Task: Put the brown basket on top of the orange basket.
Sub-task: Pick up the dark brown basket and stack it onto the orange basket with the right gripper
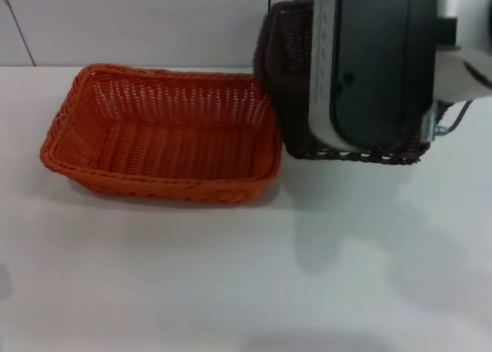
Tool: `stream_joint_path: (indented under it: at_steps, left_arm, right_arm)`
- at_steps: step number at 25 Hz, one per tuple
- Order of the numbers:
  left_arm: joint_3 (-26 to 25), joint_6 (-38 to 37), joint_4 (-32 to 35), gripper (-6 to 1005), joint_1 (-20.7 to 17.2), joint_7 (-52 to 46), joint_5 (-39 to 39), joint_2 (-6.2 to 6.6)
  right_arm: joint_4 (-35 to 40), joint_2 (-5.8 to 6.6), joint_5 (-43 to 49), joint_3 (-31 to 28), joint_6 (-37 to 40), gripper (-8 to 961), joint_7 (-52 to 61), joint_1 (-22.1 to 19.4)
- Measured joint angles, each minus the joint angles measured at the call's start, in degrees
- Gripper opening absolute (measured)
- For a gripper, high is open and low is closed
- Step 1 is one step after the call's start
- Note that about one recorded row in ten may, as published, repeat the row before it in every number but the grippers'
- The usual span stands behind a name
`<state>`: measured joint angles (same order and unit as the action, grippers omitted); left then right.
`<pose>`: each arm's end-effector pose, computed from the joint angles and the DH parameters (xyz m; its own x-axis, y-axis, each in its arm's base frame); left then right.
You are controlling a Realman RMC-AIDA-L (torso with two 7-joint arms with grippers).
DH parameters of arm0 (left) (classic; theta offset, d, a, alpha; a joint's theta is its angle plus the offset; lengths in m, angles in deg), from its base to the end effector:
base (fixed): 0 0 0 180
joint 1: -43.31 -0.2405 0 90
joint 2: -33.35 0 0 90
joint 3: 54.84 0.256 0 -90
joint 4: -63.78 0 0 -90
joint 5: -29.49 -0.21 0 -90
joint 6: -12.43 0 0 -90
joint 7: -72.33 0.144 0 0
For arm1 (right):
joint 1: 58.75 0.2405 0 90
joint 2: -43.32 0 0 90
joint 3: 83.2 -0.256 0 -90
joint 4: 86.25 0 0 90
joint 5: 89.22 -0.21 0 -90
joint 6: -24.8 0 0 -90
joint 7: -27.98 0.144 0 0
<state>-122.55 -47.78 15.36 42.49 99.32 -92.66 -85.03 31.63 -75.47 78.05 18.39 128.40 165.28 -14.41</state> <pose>-0.3504 0.2708 0.0548 0.7721 -0.0930 0.6286 0.6032 0.4186 -0.6789 0.0129 0.3046 0.0336 0.8193 0.1201 0.5606 0.4341 -0.7686 -0.4698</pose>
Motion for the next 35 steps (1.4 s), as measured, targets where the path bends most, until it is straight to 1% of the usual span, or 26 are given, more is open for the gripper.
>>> stream_joint_path:
  at_steps: [4,6,15,16,19,20,21,22,24,27,30,31,32,35]
  left_arm:
    - [0.11,0.0,-0.03,754,0.0,0.0,0.31,-0.03]
    - [0.23,0.0,-0.06,754,0.01,-0.01,0.35,-0.06]
    - [0.76,0.01,-0.15,754,0.11,-1.3,0.42,-0.08]
    - [0.76,0.01,-0.17,754,0.13,-1.42,0.42,-0.08]
    - [0.75,0.01,-0.16,754,0.25,-1.43,0.43,-0.08]
    - [0.76,0.01,-0.14,754,0.27,-1.44,0.43,-0.08]
    - [0.77,0.01,-0.13,754,0.29,-1.44,0.43,-0.08]
    - [0.77,0.01,-0.13,754,0.29,-1.44,0.43,-0.08]
    - [0.87,0.0,-0.15,754,0.29,-1.46,0.44,-0.08]
    - [0.94,-0.02,-0.15,754,0.34,-1.46,0.43,-0.08]
    - [1.01,-0.03,-0.06,754,0.39,-1.48,0.43,-0.08]
    - [1.04,-0.03,-0.07,754,0.38,-1.48,0.43,-0.08]
    - [1.07,-0.04,-0.11,754,0.37,-1.49,0.43,-0.08]
    - [1.1,-0.06,-0.18,754,0.36,-1.5,0.43,-0.08]
  right_arm:
    - [0.1,-0.01,0.03,0.82,-2.31,233,-4.07,-0.34]
    - [0.15,0.0,0.07,0.88,-4.74,235,-8.74,-1.07]
    - [0.24,-0.04,0.08,1.03,-8.49,246,-14.76,-2.31]
    - [0.26,-0.05,0.08,1.62,-9.7,247,-17.73,-3.24]
    - [0.25,-0.01,0.09,2.61,-11.61,251,-20.53,-4.46]
    - [0.23,0.02,0.1,3.0,-12.94,252,-22.27,-5.14]
    - [0.2,0.05,0.11,3.36,-15.91,253,-26.13,-6.73]
    - [0.2,0.05,0.11,3.36,-15.91,255,-26.13,-6.73]
    - [0.18,0.02,0.11,3.45,-19.91,257,-31.12,-8.88]
    - [-0.02,-0.16,0.11,4.1,-27.07,261,-38.96,-13.38]
    - [-0.58,-0.26,-0.02,6.03,-34.56,264,-44.55,-17.54]
    - [-1.59,-0.25,-0.07,7.95,-40.02,265,-48.33,-20.25]
    - [-1.59,-0.25,-0.07,7.95,-40.02,267,-48.33,-20.25]
    - [-3.57,-0.28,-0.08,10.57,-45.03,270,-51.75,-22.67]
